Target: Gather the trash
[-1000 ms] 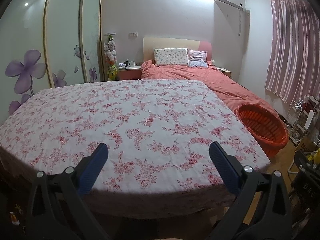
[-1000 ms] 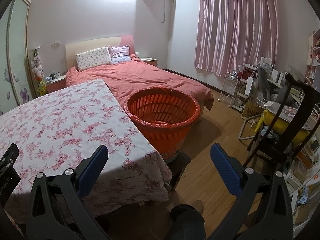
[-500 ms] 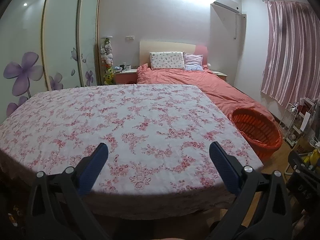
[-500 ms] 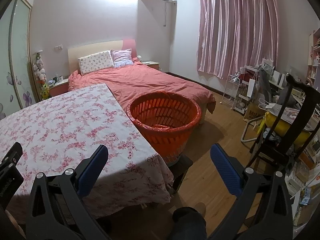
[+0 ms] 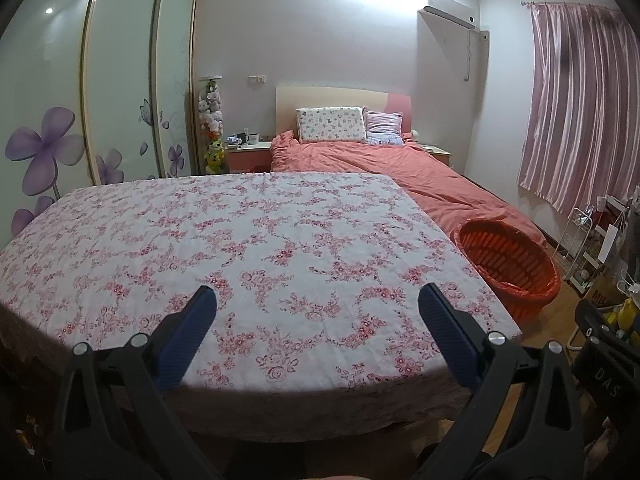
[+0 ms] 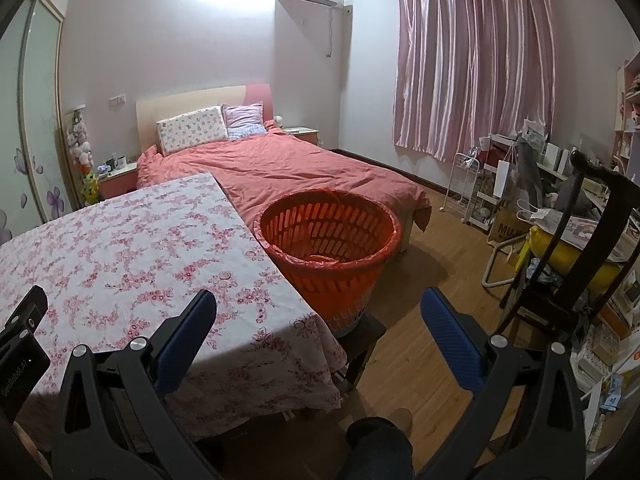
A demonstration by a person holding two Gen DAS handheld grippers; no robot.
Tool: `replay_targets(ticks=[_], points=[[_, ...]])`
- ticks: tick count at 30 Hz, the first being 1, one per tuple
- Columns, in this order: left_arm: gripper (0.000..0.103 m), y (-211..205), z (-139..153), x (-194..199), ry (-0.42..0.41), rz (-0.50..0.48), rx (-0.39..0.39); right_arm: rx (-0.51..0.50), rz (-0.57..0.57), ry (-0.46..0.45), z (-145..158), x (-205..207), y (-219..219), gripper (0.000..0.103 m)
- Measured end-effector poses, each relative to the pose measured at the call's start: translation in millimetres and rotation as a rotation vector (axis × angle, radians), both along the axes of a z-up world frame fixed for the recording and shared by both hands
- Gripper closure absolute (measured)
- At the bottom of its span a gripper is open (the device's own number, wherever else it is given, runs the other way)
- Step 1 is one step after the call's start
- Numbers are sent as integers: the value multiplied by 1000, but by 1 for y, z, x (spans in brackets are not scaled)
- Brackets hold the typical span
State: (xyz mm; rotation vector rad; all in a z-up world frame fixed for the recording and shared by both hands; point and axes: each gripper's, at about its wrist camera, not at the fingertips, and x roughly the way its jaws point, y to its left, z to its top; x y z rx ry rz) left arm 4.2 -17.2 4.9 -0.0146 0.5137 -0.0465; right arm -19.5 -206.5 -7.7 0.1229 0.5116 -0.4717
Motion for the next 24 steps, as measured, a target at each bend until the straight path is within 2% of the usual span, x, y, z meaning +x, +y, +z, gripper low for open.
replay_targets(ticks=[24], points=[[4, 0, 3, 0, 0, -1, -1, 0, -1, -2, 2, 1, 0, 2]])
